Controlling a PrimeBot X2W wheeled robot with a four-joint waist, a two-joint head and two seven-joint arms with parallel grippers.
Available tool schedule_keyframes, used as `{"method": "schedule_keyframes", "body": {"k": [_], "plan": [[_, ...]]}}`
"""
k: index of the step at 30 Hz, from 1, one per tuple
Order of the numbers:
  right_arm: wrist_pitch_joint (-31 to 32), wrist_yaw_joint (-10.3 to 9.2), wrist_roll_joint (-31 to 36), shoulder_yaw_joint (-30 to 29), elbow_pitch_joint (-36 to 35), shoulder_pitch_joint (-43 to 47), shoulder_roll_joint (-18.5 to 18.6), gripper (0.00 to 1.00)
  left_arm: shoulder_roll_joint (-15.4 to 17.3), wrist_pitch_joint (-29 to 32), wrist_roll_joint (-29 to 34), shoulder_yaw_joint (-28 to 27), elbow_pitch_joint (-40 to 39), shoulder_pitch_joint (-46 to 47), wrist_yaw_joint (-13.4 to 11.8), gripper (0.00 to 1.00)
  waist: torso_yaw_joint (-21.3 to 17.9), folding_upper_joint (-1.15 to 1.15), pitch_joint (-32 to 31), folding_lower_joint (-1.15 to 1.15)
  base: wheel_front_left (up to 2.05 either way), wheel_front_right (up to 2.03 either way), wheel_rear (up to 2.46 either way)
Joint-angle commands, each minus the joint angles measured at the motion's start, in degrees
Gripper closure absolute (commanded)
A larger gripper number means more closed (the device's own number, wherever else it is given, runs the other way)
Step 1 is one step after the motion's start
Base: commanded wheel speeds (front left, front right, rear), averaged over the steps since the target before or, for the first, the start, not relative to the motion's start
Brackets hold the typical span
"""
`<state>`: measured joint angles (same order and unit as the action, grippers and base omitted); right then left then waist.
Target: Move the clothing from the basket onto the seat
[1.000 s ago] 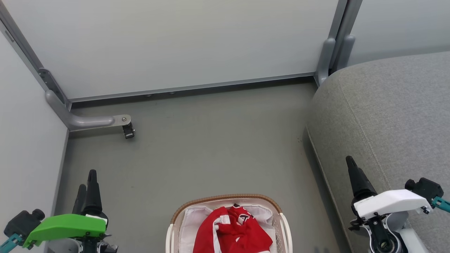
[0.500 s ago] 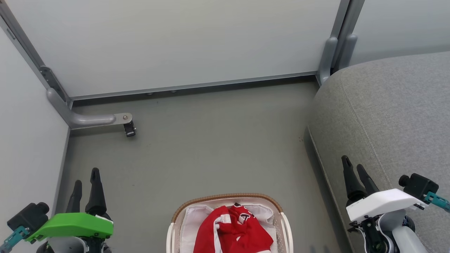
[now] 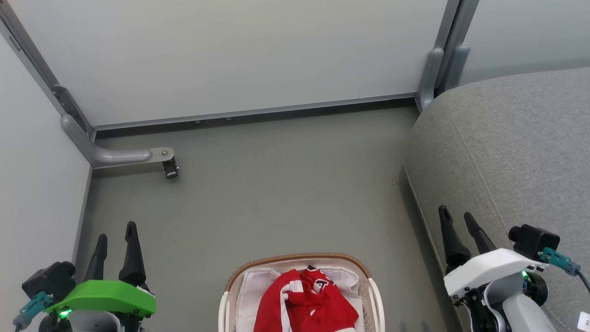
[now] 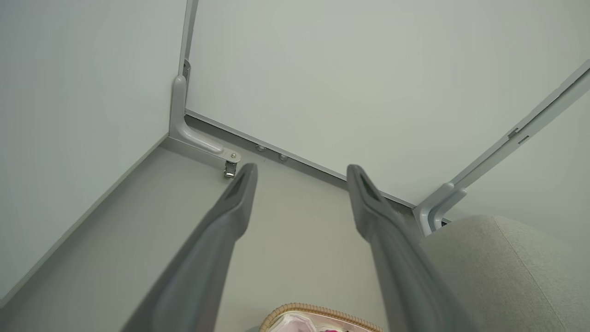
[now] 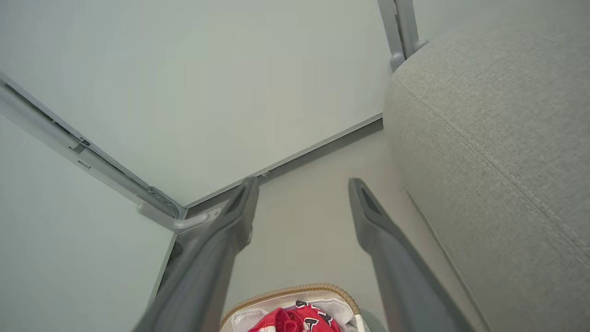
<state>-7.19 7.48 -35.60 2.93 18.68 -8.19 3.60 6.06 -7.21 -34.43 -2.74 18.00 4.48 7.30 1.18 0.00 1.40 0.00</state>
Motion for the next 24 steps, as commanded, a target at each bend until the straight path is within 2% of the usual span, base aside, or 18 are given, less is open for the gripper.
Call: {"method": "schedule_keyframes", "body": {"k": [1,24], "plan": [[-0.67,0.02,1.88,0.3,-0.19,-1.45,0.49,0.0,0.64,-0.72,2.1,0.15,-0.42,0.19,0.2,0.0,-0.02,0.0,0.04,0.0,0.0,0.0,0.0],[-3.94,0.02,14.85,1.54,-1.51,0.15,-0.1,0.0,0.51,-3.93,15.07,1.31,-0.9,-1.35,0.24,0.0,0.06,0.0,0.16,0.0,0.0,0.0,0.0]]}}
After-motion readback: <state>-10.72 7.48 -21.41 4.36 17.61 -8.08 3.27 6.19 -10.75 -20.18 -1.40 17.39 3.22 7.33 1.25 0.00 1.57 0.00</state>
